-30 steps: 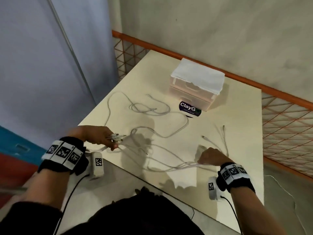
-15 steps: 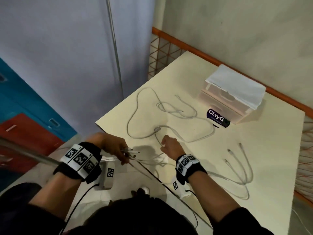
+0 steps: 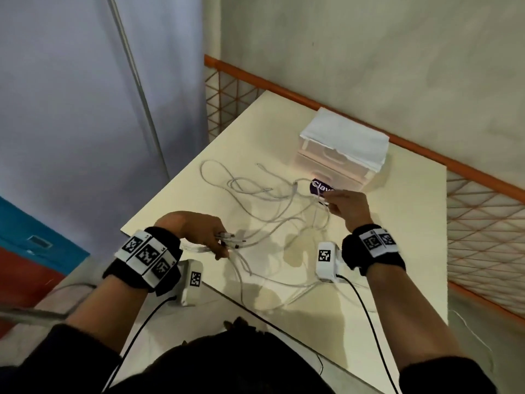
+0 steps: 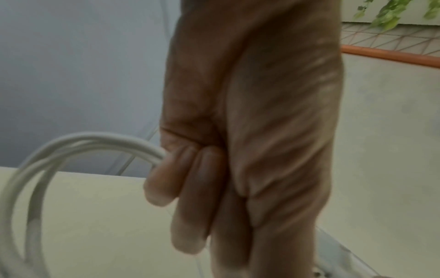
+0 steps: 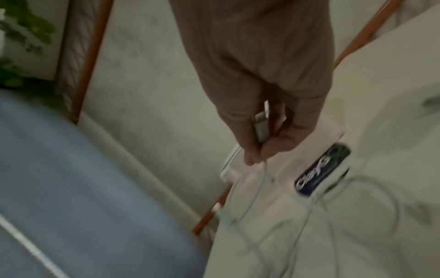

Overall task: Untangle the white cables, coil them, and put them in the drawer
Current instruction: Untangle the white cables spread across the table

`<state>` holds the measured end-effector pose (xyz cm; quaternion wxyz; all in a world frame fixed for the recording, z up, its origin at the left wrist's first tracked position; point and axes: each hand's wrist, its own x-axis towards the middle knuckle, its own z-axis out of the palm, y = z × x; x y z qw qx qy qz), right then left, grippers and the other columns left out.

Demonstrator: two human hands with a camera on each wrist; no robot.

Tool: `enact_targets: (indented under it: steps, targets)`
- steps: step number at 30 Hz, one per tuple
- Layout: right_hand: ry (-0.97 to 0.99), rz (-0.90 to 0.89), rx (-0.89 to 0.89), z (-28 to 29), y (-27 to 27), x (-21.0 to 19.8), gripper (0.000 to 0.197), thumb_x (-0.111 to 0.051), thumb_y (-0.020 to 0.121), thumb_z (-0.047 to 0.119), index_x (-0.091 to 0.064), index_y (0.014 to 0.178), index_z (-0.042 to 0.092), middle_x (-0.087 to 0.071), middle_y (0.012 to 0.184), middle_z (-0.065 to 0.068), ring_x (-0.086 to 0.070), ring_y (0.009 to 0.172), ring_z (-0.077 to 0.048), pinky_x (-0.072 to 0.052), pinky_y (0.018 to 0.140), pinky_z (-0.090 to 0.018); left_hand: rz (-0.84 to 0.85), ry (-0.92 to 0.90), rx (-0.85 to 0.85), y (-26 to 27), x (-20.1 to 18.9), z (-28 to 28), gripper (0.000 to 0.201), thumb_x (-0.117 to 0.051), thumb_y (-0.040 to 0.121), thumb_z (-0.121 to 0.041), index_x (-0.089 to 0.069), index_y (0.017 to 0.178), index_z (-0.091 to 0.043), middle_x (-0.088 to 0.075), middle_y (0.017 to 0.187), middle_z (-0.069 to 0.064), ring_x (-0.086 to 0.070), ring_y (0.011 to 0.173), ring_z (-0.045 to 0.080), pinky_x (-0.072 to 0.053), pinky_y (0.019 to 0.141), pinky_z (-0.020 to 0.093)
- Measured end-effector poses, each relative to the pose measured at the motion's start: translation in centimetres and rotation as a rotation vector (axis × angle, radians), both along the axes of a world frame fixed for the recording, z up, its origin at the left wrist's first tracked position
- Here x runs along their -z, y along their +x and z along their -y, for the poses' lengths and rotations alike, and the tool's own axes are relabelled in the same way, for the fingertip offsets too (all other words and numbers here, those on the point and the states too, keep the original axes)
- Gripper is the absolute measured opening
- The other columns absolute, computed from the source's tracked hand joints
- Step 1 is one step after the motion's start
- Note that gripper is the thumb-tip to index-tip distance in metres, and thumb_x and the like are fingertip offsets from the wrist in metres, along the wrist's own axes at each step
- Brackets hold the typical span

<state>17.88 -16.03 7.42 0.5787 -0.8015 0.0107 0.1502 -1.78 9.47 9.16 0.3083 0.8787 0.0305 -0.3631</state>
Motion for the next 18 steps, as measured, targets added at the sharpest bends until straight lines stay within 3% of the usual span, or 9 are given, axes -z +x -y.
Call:
enact_targets:
  steps: [3, 5, 7, 11, 12, 14, 16, 18]
  targets:
    - [0.035, 0.100, -0.020, 2.2, -0.3, -1.5, 0.016, -0.067, 0.077, -0.006, -0.070, 0.076, 0.010, -0.064, 0.053, 0.007, -0.056, 0.053, -0.006, -0.050, 0.054, -0.012, 0.102, 0.067, -0.002, 1.3, 0.0, 0.4, 0.016, -0.068, 0.083, -0.033, -0.069, 0.076, -0.018, -0.063, 0.075, 0.000, -0.055, 0.073, 0.013, -0.035, 0.063, 0.022]
    - [0.098, 0.166, -0.067, 3.2, -0.9, -2.3, 0.011, -0.068, 0.078, -0.004, -0.068, 0.084, 0.006, -0.060, 0.064, -0.002, -0.058, 0.059, -0.008, -0.053, 0.060, -0.014, 0.203, 0.069, -0.062, 2.3, 0.1, 1.1, 0.021, -0.072, 0.080, -0.035, -0.067, 0.090, -0.017, -0.062, 0.083, 0.003, -0.056, 0.077, 0.017, -0.036, 0.063, 0.022]
    - [0.155, 0.229, -0.108, 3.4, -1.6, -3.6, 0.008, -0.067, 0.081, 0.000, -0.068, 0.085, 0.007, -0.063, 0.067, -0.003, -0.059, 0.062, -0.011, -0.053, 0.061, -0.016, 0.323, -0.008, -0.193, 3.3, -0.1, 2.3, 0.028, -0.074, 0.077, -0.038, -0.065, 0.096, -0.019, -0.057, 0.078, 0.000, -0.051, 0.067, 0.012, -0.035, 0.060, 0.018]
    - [0.073, 0.341, -0.211, 2.6, -2.6, -6.1, 0.014, -0.070, 0.081, 0.008, -0.066, 0.094, 0.004, -0.062, 0.061, 0.004, -0.056, 0.055, 0.000, -0.044, 0.057, -0.014, 0.541, -0.236, -0.382, 5.4, -1.1, 6.0, 0.031, -0.076, 0.075, -0.036, -0.064, 0.096, -0.017, -0.044, 0.060, -0.002, -0.041, 0.051, 0.005, -0.031, 0.053, 0.016]
    - [0.079, 0.329, -0.249, 2.2, -3.0, -6.7, 0.020, -0.072, 0.079, 0.009, -0.063, 0.096, 0.004, -0.062, 0.058, 0.006, -0.058, 0.054, -0.002, -0.044, 0.057, -0.016, 0.584, -0.319, -0.422, 5.7, -1.4, 7.0, 0.033, -0.077, 0.075, -0.033, -0.063, 0.099, -0.016, -0.040, 0.057, -0.004, -0.038, 0.050, 0.006, -0.031, 0.055, 0.020]
    - [0.116, 0.267, -0.344, 1.4, -4.0, -8.0, 0.029, -0.074, 0.077, 0.008, -0.056, 0.099, 0.003, -0.064, 0.060, -0.003, -0.063, 0.057, -0.013, -0.049, 0.059, -0.020, 0.640, -0.487, -0.504, 6.2, -1.9, 8.8, 0.035, -0.080, 0.073, -0.028, -0.061, 0.101, -0.017, -0.033, 0.055, -0.009, -0.034, 0.052, 0.010, -0.029, 0.057, 0.024]
    - [0.124, 0.232, -0.433, 0.7, -5.0, -9.0, 0.029, -0.075, 0.076, 0.008, -0.055, 0.097, 0.003, -0.064, 0.067, -0.014, -0.065, 0.062, -0.023, -0.050, 0.063, -0.027, 0.669, -0.593, -0.552, 6.7, -2.2, 9.9, 0.031, -0.081, 0.071, -0.022, -0.060, 0.094, -0.022, -0.028, 0.052, -0.012, -0.029, 0.048, 0.005, -0.027, 0.051, 0.019]
    - [0.101, 0.234, -0.475, 0.0, -5.5, -9.6, 0.026, -0.076, 0.075, 0.008, -0.056, 0.091, 0.006, -0.064, 0.067, -0.016, -0.064, 0.061, -0.024, -0.049, 0.062, -0.027, 0.673, -0.670, -0.554, 6.9, -2.5, 10.8, 0.026, -0.080, 0.073, -0.017, -0.056, 0.082, -0.025, -0.026, 0.055, -0.013, -0.029, 0.051, 0.006, -0.031, 0.054, 0.017]
